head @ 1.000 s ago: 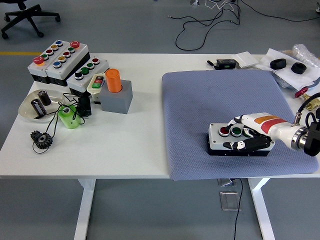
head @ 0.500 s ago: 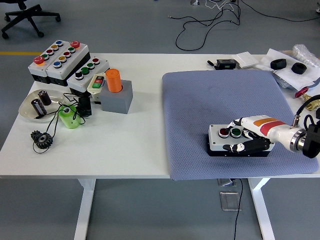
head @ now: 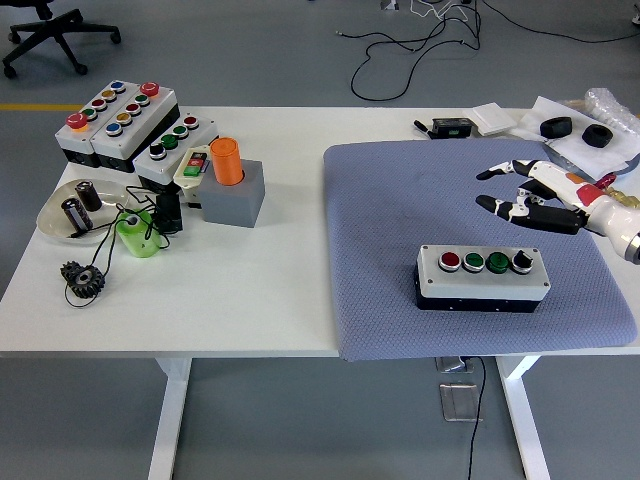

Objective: Pick up the button,place it on the desk,press the button,press the button

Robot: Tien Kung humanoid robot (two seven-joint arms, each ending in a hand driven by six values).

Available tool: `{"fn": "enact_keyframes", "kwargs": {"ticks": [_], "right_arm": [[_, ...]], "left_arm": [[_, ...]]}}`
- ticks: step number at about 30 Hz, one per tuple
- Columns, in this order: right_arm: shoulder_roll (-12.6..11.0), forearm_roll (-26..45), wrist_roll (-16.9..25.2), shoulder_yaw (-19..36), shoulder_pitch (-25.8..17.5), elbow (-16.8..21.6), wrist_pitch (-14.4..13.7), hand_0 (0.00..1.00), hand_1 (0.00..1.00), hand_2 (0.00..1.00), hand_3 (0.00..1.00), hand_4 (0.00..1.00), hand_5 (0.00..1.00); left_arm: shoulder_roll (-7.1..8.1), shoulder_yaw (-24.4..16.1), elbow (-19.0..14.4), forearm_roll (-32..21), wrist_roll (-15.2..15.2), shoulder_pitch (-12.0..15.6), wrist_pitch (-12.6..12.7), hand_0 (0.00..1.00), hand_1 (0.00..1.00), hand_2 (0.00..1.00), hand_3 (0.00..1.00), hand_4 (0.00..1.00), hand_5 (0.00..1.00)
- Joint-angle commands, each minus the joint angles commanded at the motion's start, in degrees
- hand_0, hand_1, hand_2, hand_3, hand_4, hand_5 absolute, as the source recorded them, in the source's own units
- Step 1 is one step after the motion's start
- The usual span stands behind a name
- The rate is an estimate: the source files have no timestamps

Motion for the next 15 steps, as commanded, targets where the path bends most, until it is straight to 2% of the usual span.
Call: {"fn": "enact_keyframes", "kwargs": {"ticks": [2,5,6,9,15], "right_arm": [[0.09,4.47,0.11,1.41,-0.7,-1.05,0.16,0.677,0.672,0.765,0.952,0.831,0.763],[0.29,11.92,1.01,4.27,-2.31,-2.72,-1.02,0.677,0.672,0.765,0.952,0.831,0.763],[0.4,14.15,1.36,4.83,-2.57,-3.14,-1.47,0.79,0.777,0.874,0.926,0.816,0.747],[1.05,21.6,3.07,7.69,-3.46,-5.83,-3.78,0.79,0.777,0.874,0.926,0.816,0.747],[1.46,36.12,3.85,10.72,-4.63,-9.56,-4.91,0.805,0.793,0.866,0.898,0.808,0.748]], "left_arm": [[-0.02,0.09,0.01,-0.04,0.01,0.04,-0.02,0.601,0.52,0.476,0.47,0.284,0.985],[-0.12,0.31,0.09,-0.21,0.03,0.17,0.0,0.601,0.52,0.476,0.47,0.284,0.985],[-0.16,0.38,0.11,-0.28,0.03,0.21,0.03,0.602,0.521,0.477,0.47,0.284,0.984],[-0.25,0.65,0.12,-0.38,0.07,0.4,0.03,0.602,0.521,0.477,0.47,0.284,0.984],[-0.3,1.02,0.07,-0.47,0.12,0.65,0.05,0.602,0.52,0.477,0.47,0.286,0.985]]}}
